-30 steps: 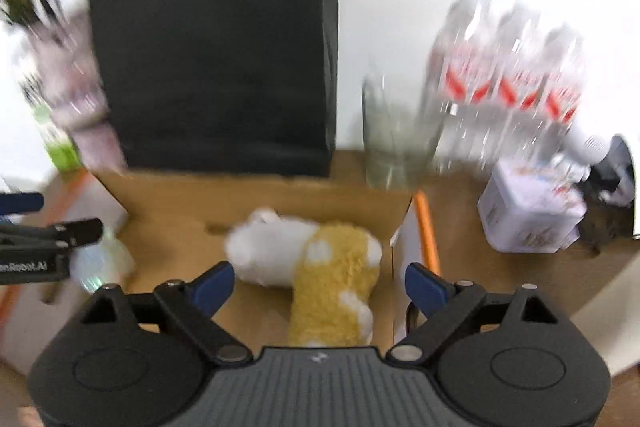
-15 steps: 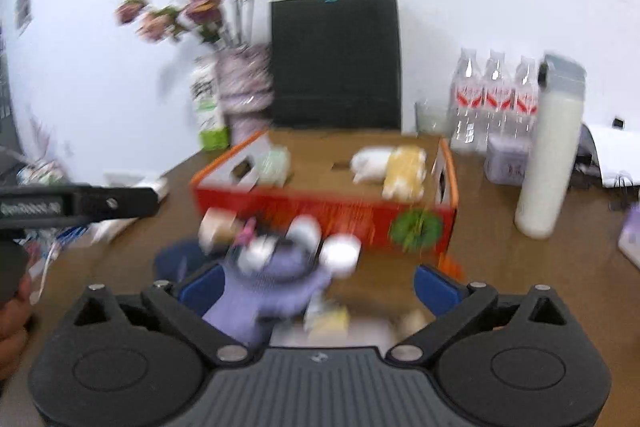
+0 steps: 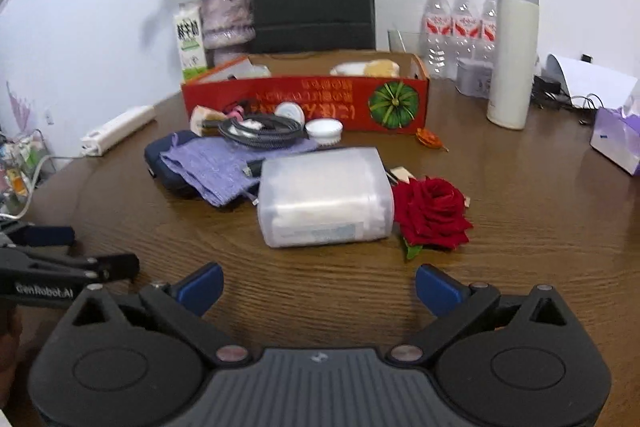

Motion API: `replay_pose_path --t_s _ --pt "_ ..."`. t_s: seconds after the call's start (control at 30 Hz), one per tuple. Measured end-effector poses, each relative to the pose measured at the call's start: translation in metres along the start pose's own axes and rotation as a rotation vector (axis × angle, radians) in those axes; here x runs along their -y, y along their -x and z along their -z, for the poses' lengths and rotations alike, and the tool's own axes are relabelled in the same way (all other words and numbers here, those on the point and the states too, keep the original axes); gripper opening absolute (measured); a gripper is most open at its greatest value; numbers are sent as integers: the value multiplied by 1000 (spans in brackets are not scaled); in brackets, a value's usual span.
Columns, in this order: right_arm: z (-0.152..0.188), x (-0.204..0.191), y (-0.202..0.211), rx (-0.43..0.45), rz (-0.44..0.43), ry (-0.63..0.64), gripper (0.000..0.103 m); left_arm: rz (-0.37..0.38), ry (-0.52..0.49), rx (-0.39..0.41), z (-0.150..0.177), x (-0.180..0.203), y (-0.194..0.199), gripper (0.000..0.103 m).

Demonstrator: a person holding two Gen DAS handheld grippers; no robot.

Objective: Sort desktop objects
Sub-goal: 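Move both tools back over the remaining items on the table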

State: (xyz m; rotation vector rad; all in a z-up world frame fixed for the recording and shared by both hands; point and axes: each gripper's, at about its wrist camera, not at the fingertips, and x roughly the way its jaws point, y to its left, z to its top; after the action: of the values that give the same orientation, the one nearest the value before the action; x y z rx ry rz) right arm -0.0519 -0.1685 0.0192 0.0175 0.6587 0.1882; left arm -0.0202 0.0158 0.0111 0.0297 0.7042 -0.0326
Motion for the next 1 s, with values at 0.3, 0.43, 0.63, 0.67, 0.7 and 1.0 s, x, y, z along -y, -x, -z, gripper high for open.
replay_pose_path --t_s 0.3,0.43,0.63,0.67,0.7,1.0 --pt "0 -10 -16 -73 26 55 103 -6 5 -2 5 2 1 103" --pt "-3 -8 -16 -79 19 57 103 -5 4 -2 5 2 1 103" --pt "-9 -7 -20 -103 -8 83 103 -3 3 -2 5 2 2 103" --pt "-7 -7 -19 -88 -7 75 103 1 6 0 4 1 1 103" --pt "-4 -8 -18 -71 -3 76 103 6 7 1 3 0 1 103" --pt "-22 2 -7 -64 -84 61 83 98 25 150 -78 -4 -6 103"
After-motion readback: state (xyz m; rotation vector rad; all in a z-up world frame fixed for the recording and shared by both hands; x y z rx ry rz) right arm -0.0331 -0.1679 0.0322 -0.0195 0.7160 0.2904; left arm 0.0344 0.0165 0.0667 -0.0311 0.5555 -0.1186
